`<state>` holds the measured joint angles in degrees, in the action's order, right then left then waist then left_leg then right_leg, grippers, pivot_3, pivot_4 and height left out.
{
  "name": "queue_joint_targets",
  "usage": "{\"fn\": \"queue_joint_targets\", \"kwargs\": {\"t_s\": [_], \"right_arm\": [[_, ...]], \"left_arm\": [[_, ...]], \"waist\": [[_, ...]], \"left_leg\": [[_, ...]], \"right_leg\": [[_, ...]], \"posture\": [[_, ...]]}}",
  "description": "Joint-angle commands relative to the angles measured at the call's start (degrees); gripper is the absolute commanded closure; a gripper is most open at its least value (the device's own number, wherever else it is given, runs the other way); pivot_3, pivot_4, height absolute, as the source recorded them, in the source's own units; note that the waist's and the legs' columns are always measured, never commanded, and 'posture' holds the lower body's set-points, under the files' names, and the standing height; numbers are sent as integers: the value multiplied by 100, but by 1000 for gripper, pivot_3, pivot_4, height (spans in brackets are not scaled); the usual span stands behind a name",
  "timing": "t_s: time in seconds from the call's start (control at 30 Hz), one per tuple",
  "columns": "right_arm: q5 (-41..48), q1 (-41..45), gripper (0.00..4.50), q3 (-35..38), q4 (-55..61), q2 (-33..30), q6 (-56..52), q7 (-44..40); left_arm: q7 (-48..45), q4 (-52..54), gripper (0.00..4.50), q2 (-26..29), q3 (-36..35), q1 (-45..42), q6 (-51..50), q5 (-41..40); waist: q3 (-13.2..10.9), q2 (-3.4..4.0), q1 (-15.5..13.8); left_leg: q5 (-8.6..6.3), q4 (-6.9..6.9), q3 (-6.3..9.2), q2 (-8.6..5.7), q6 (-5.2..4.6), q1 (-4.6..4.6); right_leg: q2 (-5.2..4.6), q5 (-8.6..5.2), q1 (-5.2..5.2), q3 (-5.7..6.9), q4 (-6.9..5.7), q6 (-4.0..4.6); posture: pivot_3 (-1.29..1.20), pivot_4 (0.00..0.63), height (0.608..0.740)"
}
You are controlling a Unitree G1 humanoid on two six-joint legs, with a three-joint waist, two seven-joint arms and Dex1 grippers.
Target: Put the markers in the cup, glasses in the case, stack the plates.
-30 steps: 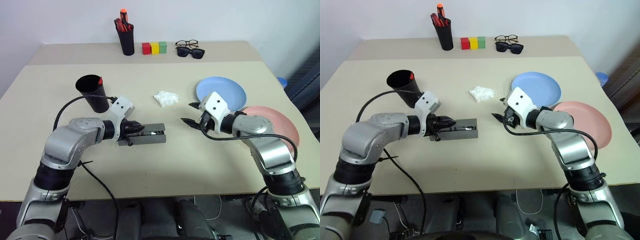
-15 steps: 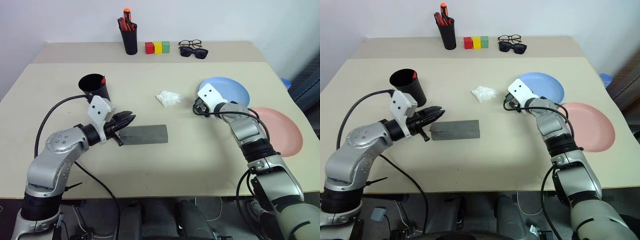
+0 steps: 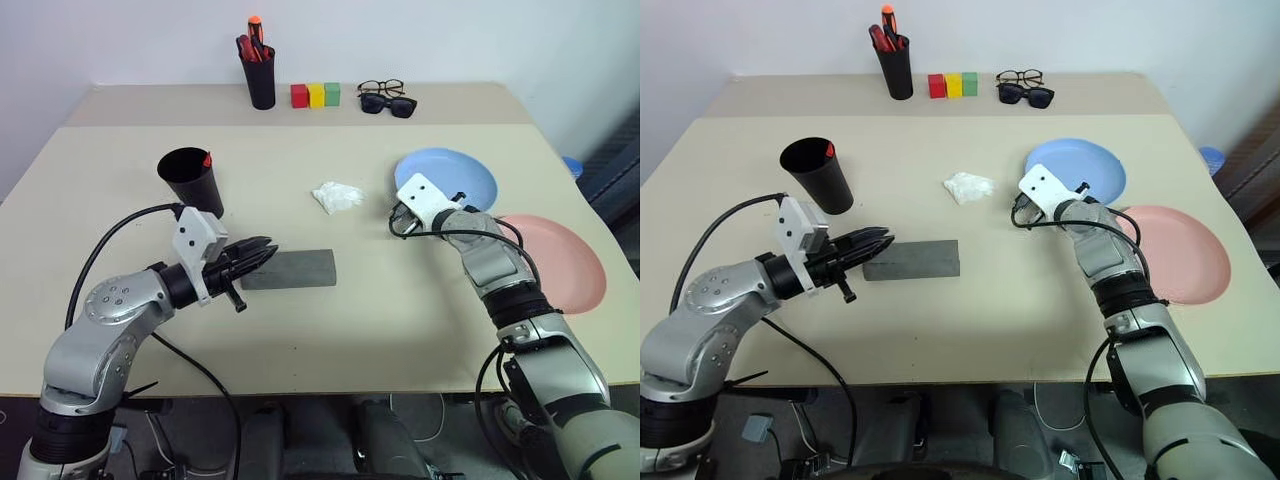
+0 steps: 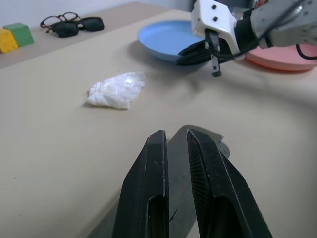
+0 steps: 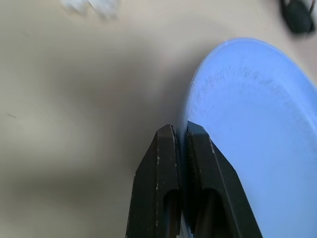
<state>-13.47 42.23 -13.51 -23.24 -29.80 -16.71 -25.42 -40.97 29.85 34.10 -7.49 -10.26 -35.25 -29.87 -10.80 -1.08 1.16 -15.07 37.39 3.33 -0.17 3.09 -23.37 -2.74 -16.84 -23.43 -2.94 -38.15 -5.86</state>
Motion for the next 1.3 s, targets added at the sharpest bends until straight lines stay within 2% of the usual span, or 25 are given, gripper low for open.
{"fn": "queue_joint_targets", "kwargs": {"t_s": [0.03, 0.17, 0.27, 0.4, 0.5, 0.6, 0.63, 0.73, 0.8, 0.87, 0.97, 1.03, 1.13, 1.17, 1.2, 1.3], "right_arm": [[15, -241, 4407, 342, 1420, -417, -149, -279], [584, -1311, 4407, 1389, 3417, -1231, -1524, -1038], [780, -2251, 4407, 2077, 4449, -1757, -2375, -1429], [897, -3344, 4407, 2895, 5240, -2158, -3164, -1642], [1071, -3904, 4407, 3139, 5476, -2326, -3528, -1866], [1207, -3960, 3489, 3079, 5397, -2281, -3499, -1810], [1187, -3927, 3038, 2987, 5340, -2293, -3401, -1753], [1113, -3461, 1587, 2486, 5108, -2117, -2805, -1491], [1237, -2932, 1587, 2084, 4915, -1763, -2554, -1387], [1429, -2187, 1587, 1580, 4463, -936, -2379, -1194], [1364, -1290, 1587, 1007, 3297, 118, -1873, -879], [1505, -736, 1587, 918, 2348, 741, -1664, -771], [1506, 39, 680, 810, 950, 1369, -1139, -639], [1431, 331, 183, 748, 424, 1559, -833, -541], [1411, 579, 45, 735, -36, 1728, -590, -474], [1356, 1278, 45, 766, -1533, 2138, 75, -258]], "left_arm": [[-94, -100, 3895, 18, 115, -106, 475, 174], [-358, -536, 3895, -148, 384, -396, 730, 124], [-667, -882, 3895, -224, 648, -595, 1016, 215], [-936, -1462, 3895, -269, 1038, -887, 1374, 566], [-997, -1690, 3895, -367, 1104, -1044, 1520, 615], [-995, -1789, 3895, -411, 1084, -1082, 1622, 653], [-977, -1792, 3895, -409, 1045, -1066, 1632, 651], [-868, -1706, 3895, -335, 853, -898, 1602, 639], [-774, -1654, 3895, -269, 712, -755, 1616, 661], [-582, -1678, 3895, -180, 455, -576, 1637, 721], [-328, -1701, 3895, -67, 85, -305, 1681, 755], [-208, -1638, 3895, 13, -146, -90, 1687, 744], [-85, -1468, 3895, 99, -394, 209, 1702, 730], [-35, -1376, 3895, 111, -482, 321, 1689, 705], [5, -1297, 3895, 117, -547, 411, 1675, 681], [154, -1091, 3895, 72, -638, 597, 1641, 653]], "waist": [[-1, 1, -22], [0, 2, -125], [1, 4, -168], [4, 11, -140], [8, 17, -32], [10, 21, 17], [14, 27, 16], [14, 27, 28], [14, 28, 49], [13, 25, 118], [13, 25, 149], [13, 26, 144], [13, 26, 105], [13, 26, 113], [13, 26, 115], [13, 26, 128]], "left_leg": [[0, 0, 1, 0, 0, 0], [-1, 1, 6, -2, -2, -4], [-4, 5, 6, -2, -7, -2], [-4, 5, -2, -3, -7, 4], [-4, 5, -4, -1, -7, 11], [-4, 4, -3, 3, -7, 16], [-4, 2, -3, 3, -7, 19], [-4, 2, -3, 2, -7, 20], [-4, 0, -2, 3, -7, 22], [-3, -2, 1, 6, -6, 23], [-2, -6, 6, 8, -4, 26], [-2, -9, 4, 8, -3, 25], [-1, -8, 6, 5, -3, 14], [-1, -7, 7, 3, -3, 11], [-1, -4, 5, 1, -3, 9], [-1, -6, 5, 0, -2, 10]], "right_leg": [[-1, 0, 0, 0, 0, 0], [-5, 0, 12, 10, 7, 0], [-4, 0, 16, 10, 12, 0], [5, -1, 25, 10, 12, 1], [10, -1, 26, 5, 7, 1], [15, -1, 27, 5, 4, 1], [15, -1, 27, 1, 3, 1], [14, -1, 27, -1, 3, 1], [12, -1, 27, -2, 3, 1], [14, -1, 28, -1, 3, 1], [15, -1, 26, -2, 1, 1], [13, -1, 22, -2, 1, 1], [2, -1, 15, 0, 3, 1], [-3, -1, 13, 1, 4, 1], [-6, 0, 12, 1, 4, 0], [-5, 0, 10, 1, 1, 0]], "posture": [[0, 150, 740], [0, 150, 740], [0, 150, 740], [0, 150, 740], [0, 150, 740], [0, 150, 740], [0, 150, 740], [0, 150, 740], [0, 150, 740], [0, 150, 740], [0, 150, 740], [0, 150, 740], [0, 150, 740], [0, 150, 740], [0, 150, 740], [0, 150, 740]]}}
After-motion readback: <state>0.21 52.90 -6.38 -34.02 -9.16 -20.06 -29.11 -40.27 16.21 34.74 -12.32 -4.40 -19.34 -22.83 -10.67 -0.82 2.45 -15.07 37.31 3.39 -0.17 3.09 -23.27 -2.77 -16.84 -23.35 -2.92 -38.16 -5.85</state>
